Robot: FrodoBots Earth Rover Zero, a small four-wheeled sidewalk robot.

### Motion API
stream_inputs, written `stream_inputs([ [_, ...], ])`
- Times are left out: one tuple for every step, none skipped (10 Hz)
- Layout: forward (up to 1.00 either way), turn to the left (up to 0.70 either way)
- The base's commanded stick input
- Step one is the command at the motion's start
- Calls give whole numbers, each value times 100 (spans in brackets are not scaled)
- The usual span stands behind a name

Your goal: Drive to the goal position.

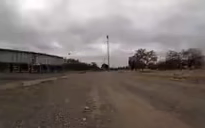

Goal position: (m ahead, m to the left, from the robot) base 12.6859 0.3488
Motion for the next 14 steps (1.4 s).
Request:
stream_inputs([
  [50, -1],
  [50, -1],
  [50, -2],
  [50, -48],
  [50, -48],
  [50, -48],
  [50, -48],
  [50, -45],
  [50, -13],
  [50, -1],
  [50, -1],
  [50, -1],
  [50, -1],
  [50, -1],
])
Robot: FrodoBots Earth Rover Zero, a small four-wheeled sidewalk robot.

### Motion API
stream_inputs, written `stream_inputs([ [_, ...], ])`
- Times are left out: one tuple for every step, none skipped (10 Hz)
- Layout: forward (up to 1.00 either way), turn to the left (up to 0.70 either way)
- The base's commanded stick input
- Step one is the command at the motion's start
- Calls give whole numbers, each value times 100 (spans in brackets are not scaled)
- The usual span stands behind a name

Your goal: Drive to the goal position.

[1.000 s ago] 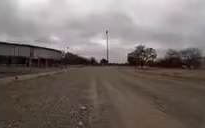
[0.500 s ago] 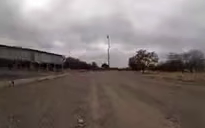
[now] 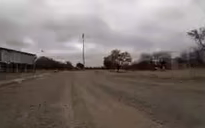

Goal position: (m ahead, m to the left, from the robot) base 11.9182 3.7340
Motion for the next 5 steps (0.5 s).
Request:
stream_inputs([
  [50, -1],
  [50, -1],
  [50, -1],
  [50, -1],
  [50, -1],
])
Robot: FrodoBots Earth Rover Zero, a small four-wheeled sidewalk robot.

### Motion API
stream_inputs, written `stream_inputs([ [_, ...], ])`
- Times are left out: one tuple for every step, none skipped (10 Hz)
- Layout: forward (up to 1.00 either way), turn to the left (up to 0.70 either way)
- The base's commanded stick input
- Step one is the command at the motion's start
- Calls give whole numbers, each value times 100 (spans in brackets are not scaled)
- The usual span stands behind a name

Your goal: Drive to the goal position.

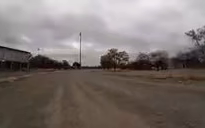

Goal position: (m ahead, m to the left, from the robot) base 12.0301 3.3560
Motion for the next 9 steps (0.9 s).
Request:
stream_inputs([
  [50, -1],
  [50, -1],
  [50, -1],
  [50, -1],
  [50, -1],
  [50, -1],
  [50, -1],
  [50, -1],
  [50, -1],
])
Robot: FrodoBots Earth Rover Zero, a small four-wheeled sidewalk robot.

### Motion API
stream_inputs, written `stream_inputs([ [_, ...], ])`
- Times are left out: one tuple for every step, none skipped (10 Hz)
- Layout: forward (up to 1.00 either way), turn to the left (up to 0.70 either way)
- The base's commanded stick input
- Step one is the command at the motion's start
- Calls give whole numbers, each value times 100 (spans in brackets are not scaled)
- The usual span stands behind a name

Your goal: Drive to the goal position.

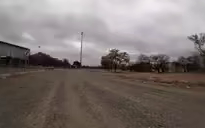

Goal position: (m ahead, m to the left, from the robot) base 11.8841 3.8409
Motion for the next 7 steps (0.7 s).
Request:
stream_inputs([
  [50, -1],
  [50, -1],
  [50, 10],
  [50, 33],
  [50, 42],
  [50, 16],
  [50, -1],
])
